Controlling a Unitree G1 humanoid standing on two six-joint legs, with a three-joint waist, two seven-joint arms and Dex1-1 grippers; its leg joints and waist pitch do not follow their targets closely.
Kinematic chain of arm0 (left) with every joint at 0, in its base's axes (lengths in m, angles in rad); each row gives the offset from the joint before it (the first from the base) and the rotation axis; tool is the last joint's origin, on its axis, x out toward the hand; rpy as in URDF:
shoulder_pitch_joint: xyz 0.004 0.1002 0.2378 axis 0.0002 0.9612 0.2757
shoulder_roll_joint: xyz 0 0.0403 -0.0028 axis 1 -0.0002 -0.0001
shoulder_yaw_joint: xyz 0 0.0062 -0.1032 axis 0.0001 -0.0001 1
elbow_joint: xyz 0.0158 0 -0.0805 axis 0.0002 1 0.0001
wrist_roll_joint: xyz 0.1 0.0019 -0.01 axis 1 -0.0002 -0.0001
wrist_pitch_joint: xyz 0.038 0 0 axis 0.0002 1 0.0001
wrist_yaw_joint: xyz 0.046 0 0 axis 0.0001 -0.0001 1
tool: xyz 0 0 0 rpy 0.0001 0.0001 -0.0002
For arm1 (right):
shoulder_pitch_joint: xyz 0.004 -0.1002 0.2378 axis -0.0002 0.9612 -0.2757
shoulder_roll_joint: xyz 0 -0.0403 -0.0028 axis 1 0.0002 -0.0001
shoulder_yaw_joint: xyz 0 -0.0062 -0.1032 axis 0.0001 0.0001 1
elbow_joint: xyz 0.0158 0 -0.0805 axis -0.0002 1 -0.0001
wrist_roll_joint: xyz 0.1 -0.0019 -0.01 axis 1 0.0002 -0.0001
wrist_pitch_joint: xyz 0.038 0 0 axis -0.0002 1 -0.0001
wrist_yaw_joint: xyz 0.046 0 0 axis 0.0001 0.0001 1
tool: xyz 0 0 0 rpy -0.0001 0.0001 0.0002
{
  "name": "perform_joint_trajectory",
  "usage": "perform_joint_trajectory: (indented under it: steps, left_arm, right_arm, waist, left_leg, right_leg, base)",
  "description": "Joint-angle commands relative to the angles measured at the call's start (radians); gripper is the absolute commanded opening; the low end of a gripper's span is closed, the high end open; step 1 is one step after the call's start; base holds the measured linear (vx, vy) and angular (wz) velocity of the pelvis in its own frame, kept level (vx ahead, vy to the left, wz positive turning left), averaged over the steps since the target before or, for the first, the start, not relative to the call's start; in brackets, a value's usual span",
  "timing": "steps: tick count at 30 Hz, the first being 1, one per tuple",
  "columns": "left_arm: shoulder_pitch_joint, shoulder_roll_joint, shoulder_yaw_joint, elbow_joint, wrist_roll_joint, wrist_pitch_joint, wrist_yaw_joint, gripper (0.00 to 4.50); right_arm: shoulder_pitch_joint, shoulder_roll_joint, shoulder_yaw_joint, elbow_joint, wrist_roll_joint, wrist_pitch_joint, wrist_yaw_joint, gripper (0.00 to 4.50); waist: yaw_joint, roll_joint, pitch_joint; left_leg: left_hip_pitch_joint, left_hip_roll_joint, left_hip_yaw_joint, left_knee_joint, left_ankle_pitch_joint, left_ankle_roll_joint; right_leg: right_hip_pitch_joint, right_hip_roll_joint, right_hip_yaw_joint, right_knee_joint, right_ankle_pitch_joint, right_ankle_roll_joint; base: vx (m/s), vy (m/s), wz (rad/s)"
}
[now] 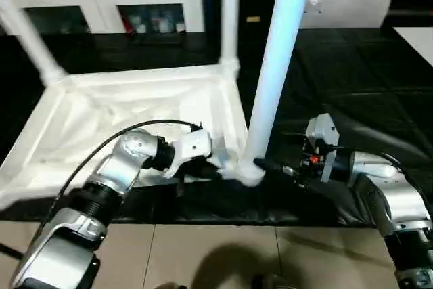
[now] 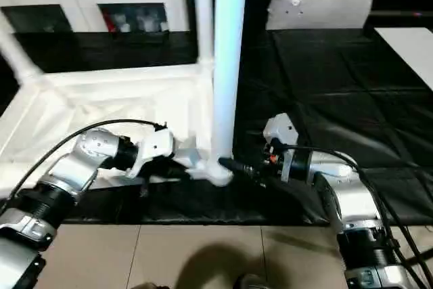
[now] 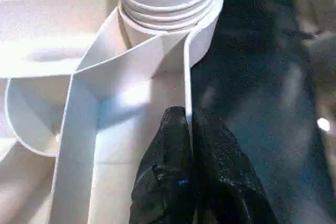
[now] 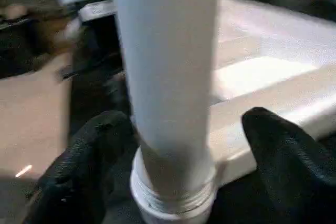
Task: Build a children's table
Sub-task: Rotate leg to tighten
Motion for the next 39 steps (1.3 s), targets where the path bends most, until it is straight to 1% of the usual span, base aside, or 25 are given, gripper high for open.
perform_joint_trajectory:
  steps: [1, 2, 4, 5, 7, 9, 11, 14, 15, 16, 17, 25, 26, 27, 28, 29, 30, 32, 33, 34, 35, 36, 37, 38, 39]
  left_arm:
    - [0.002, 0.024, -0.027, -0.037, -0.004, -0.018, -0.059, 0.00]
    - [0.004, 0.033, -0.033, -0.042, -0.003, -0.024, -0.073, 0.00]
    - [0.009, 0.044, -0.038, -0.060, -0.009, -0.022, -0.095, 0.00]
    - [0.011, 0.046, -0.038, -0.068, -0.013, -0.017, -0.099, 0.00]
    - [0.011, 0.046, -0.036, -0.076, -0.015, -0.014, -0.107, 0.00]
    - [0.010, 0.046, -0.037, -0.080, -0.016, -0.014, -0.115, 0.00]
    - [0.010, 0.045, -0.040, -0.084, -0.018, -0.013, -0.118, 0.00]
    - [0.011, 0.047, -0.047, -0.091, -0.023, -0.012, -0.122, 0.00]
    - [0.011, 0.046, -0.047, -0.094, -0.024, -0.009, -0.123, 0.00]
    - [0.011, 0.046, -0.047, -0.094, -0.024, -0.009, -0.123, 0.00]
    - [0.010, 0.045, -0.047, -0.093, -0.023, -0.008, -0.125, 0.00]
    - [-0.001, 0.036, -0.040, -0.072, -0.016, 0.015, -0.106, 0.00]
    - [-0.002, 0.032, -0.038, -0.071, -0.014, 0.024, -0.096, 0.00]
    - [-0.006, 0.011, -0.025, -0.071, -0.021, 0.066, -0.065, 0.00]
    - [-0.008, 0.005, -0.022, -0.071, -0.024, 0.080, -0.056, 0.00]
    - [-0.012, -0.013, -0.012, -0.072, -0.030, 0.107, -0.034, 0.00]
    - [-0.017, -0.031, -0.003, -0.071, -0.037, 0.128, -0.013, 0.00]
    - [-0.031, -0.069, 0.012, -0.064, -0.044, 0.164, 0.034, 0.00]
    - [-0.043, -0.095, 0.023, -0.052, -0.045, 0.182, 0.075, 0.00]
    - [-0.062, -0.127, 0.036, -0.030, -0.043, 0.202, 0.125, 0.00]
    - [-0.071, -0.142, 0.041, -0.019, -0.041, 0.208, 0.149, 0.00]
    - [-0.096, -0.182, 0.055, 0.014, -0.033, 0.221, 0.221, 0.00]
    - [-0.114, -0.216, 0.069, 0.039, -0.025, 0.234, 0.285, 0.00]
    - [-0.134, -0.254, 0.087, 0.067, -0.018, 0.241, 0.359, 0.00]
    - [-0.134, -0.254, 0.087, 0.067, -0.018, 0.241, 0.359, 0.00]
  right_arm:
    - [-0.023, -0.010, 0.027, 0.016, 0.012, 0.008, 0.060, 3.38]
    - [-0.031, -0.012, 0.037, 0.027, 0.012, 0.008, 0.082, 3.27]
    - [-0.052, -0.015, 0.063, 0.050, 0.011, 0.011, 0.133, 3.15]
    - [-0.059, -0.015, 0.073, 0.059, 0.005, 0.007, 0.145, 3.15]
    - [-0.075, -0.011, 0.084, 0.079, -0.002, -0.003, 0.164, 2.83]
    - [-0.091, -0.003, 0.094, 0.101, -0.011, -0.016, 0.171, 2.73]
    - [-0.100, -0.002, 0.103, 0.113, -0.014, -0.019, 0.184, 2.50]
    - [-0.110, 0.000, 0.106, 0.124, -0.008, -0.014, 0.198, 2.33]
    - [-0.112, -0.001, 0.109, 0.126, -0.004, -0.011, 0.208, 2.30]
    - [-0.112, -0.001, 0.109, 0.126, -0.004, -0.011, 0.209, 2.07]
    - [-0.111, -0.004, 0.114, 0.124, -0.002, -0.007, 0.220, 2.07]
    - [-0.070, -0.004, 0.122, 0.070, 0.026, 0.049, 0.226, 1.96]
    - [-0.059, 0.003, 0.119, 0.058, 0.026, 0.056, 0.204, 1.96]
    - [-0.037, 0.038, 0.106, 0.035, 0.015, 0.079, 0.111, 1.96]
    - [-0.033, 0.048, 0.103, 0.032, 0.010, 0.086, 0.084, 1.96]
    - [-0.028, 0.079, 0.091, 0.026, -0.005, 0.111, 0.003, 1.96]
    - [-0.027, 0.108, 0.081, 0.022, -0.016, 0.133, -0.065, 1.96]
    - [-0.032, 0.166, 0.059, 0.022, -0.032, 0.165, -0.187, 1.96]
    - [-0.039, 0.203, 0.040, 0.029, -0.037, 0.184, -0.263, 1.96]
    - [-0.048, 0.242, 0.022, 0.037, -0.038, 0.193, -0.329, 1.96]
    - [-0.052, 0.257, 0.016, 0.041, -0.040, 0.197, -0.356, 1.96]
    - [-0.062, 0.298, 0.002, 0.050, -0.053, 0.207, -0.437, 1.96]
    - [-0.071, 0.335, -0.009, 0.059, -0.074, 0.209, -0.516, 1.96]
    - [-0.085, 0.375, -0.026, 0.075, -0.092, 0.212, -0.609, 1.96]
    - [-0.085, 0.375, -0.026, 0.075, -0.092, 0.212, -0.609, 1.96]
  waist:
    - [0.008, -0.021, -0.077]
    - [0.012, -0.025, -0.077]
    - [0.017, -0.029, -0.074]
    - [0.021, -0.029, -0.072]
    - [0.025, -0.028, -0.071]
    - [0.028, -0.028, -0.070]
    - [0.028, -0.029, -0.067]
    - [0.027, -0.028, -0.067]
    - [0.027, -0.030, -0.067]
    - [0.027, -0.030, -0.067]
    - [0.027, -0.027, -0.065]
    - [0.027, -0.026, -0.059]
    - [0.027, -0.026, -0.059]
    - [0.027, -0.025, -0.058]
    - [0.025, -0.026, -0.057]
    - [0.022, -0.024, -0.054]
    - [0.014, -0.026, -0.053]
    - [0.005, -0.028, -0.049]
    - [-0.009, -0.026, -0.041]
    - [-0.016, -0.023, -0.039]
    - [-0.028, -0.023, -0.038]
    - [-0.034, -0.025, -0.038]
    - [-0.049, -0.026, -0.038]
    - [-0.062, -0.017, -0.039]
    - [-0.072, -0.019, -0.039]
  left_leg:
    - [0.009, 0.054, -0.012, -0.070, -0.156, 0.141]
    - [0.012, 0.054, -0.011, -0.070, -0.153, 0.140]
    - [0.010, 0.053, -0.010, -0.071, -0.155, 0.139]
    - [0.011, 0.054, -0.009, -0.071, -0.156, 0.134]
    - [0.014, 0.055, -0.009, -0.073, -0.169, 0.122]
    - [0.016, 0.055, -0.008, -0.074, -0.181, 0.110]
    - [0.014, 0.055, -0.009, -0.077, -0.195, 0.100]
    - [0.015, 0.055, -0.009, -0.077, -0.193, 0.097]
    - [0.014, 0.055, -0.009, -0.077, -0.189, 0.100]
    - [0.014, 0.055, -0.009, -0.077, -0.189, 0.100]
    - [0.015, 0.055, -0.008, -0.078, -0.192, 0.103]
    - [0.016, 0.055, -0.010, -0.082, -0.225, 0.088]
    - [0.016, 0.055, -0.010, -0.082, -0.225, 0.088]
    - [0.018, 0.056, -0.009, -0.084, -0.226, 0.084]
    - [0.017, 0.056, -0.010, -0.085, -0.228, 0.080]
    - [0.015, 0.053, -0.012, -0.087, -0.241, 0.067]
    - [0.016, 0.050, -0.015, -0.088, -0.267, 0.052]
    - [0.018, 0.047, -0.016, -0.089, -0.303, 0.040]
    - [0.026, 0.042, -0.019, -0.088, -0.361, 0.023]
    - [0.027, 0.040, -0.022, -0.087, -0.380, 0.016]
    - [0.026, 0.036, -0.027, -0.085, -0.409, 0.002]
    - [0.029, 0.035, -0.028, -0.085, -0.417, 0.000]
    - [0.028, 0.034, -0.033, -0.084, -0.432, -0.003]
    - [0.022, 0.034, -0.036, -0.086, -0.428, -0.002]
    - [0.019, 0.033, -0.034, -0.085, -0.426, 0.002]
  right_leg:
    - [0.060, -0.058, 0.051, -0.048, -0.270, -0.212]
    - [0.057, -0.059, 0.052, -0.046, -0.265, -0.215]
    - [0.056, -0.059, 0.052, -0.046, -0.274, -0.216]
    - [0.055, -0.060, 0.053, -0.047, -0.281, -0.211]
    - [0.053, -0.060, 0.054, -0.048, -0.299, -0.210]
    - [0.051, -0.059, 0.055, -0.051, -0.311, -0.206]
    - [0.053, -0.060, 0.055, -0.052, -0.320, -0.203]
    - [0.053, -0.059, 0.056, -0.051, -0.302, -0.209]
    - [0.054, -0.058, 0.056, -0.050, -0.293, -0.211]
    - [0.054, -0.058, 0.056, -0.050, -0.293, -0.211]
    - [0.052, -0.058, 0.057, -0.051, -0.296, -0.212]
    - [0.051, -0.057, 0.057, -0.059, -0.349, -0.196]
    - [0.051, -0.057, 0.057, -0.059, -0.349, -0.196]
    - [0.049, -0.057, 0.059, -0.061, -0.349, -0.193]
    - [0.049, -0.058, 0.059, -0.060, -0.352, -0.195]
    - [0.050, -0.058, 0.057, -0.063, -0.376, -0.187]
    - [0.050, -0.058, 0.055, -0.066, -0.417, -0.178]
    - [0.049, -0.058, 0.053, -0.072, -0.476, -0.158]
    - [0.040, -0.058, 0.048, -0.087, -0.570, -0.127]
    - [0.038, -0.058, 0.046, -0.090, -0.599, -0.116]
    - [0.040, -0.059, 0.037, -0.098, -0.654, -0.085]
    - [0.037, -0.057, 0.035, -0.104, -0.665, -0.076]
    - [0.039, -0.057, 0.028, -0.106, -0.666, -0.068]
    - [0.043, -0.058, 0.027, -0.104, -0.642, -0.070]
    - [0.041, -0.057, 0.027, -0.107, -0.631, -0.074]
  base:
    - [0.000, 0.000, 0.00]
    - [0.000, 0.000, 0.00]
    - [0.000, 0.000, 0.00]
    - [0.000, 0.000, 0.00]
    - [0.000, 0.000, 0.00]
    - [0.000, 0.000, 0.00]
    - [0.000, 0.000, 0.00]
    - [0.000, 0.000, 0.00]
    - [0.000, 0.000, 0.00]
    - [0.000, 0.000, 0.00]
    - [0.000, 0.000, 0.00]
    - [0.000, 0.000, 0.00]
    - [0.000, 0.000, 0.00]
    - [0.000, 0.000, 0.00]
    - [0.000, 0.000, 0.00]
    - [0.000, 0.000, 0.00]
    - [0.000, 0.000, 0.00]
    - [0.000, 0.000, 0.00]
    - [0.000, 0.000, 0.00]
    - [0.000, 0.000, 0.00]
    - [0.000, 0.000, 0.00]
    - [0.000, 0.000, 0.00]
    - [0.000, 0.000, 0.00]
    - [0.000, 0.000, 0.00]
    - [0.000, 0.000, 0.00]
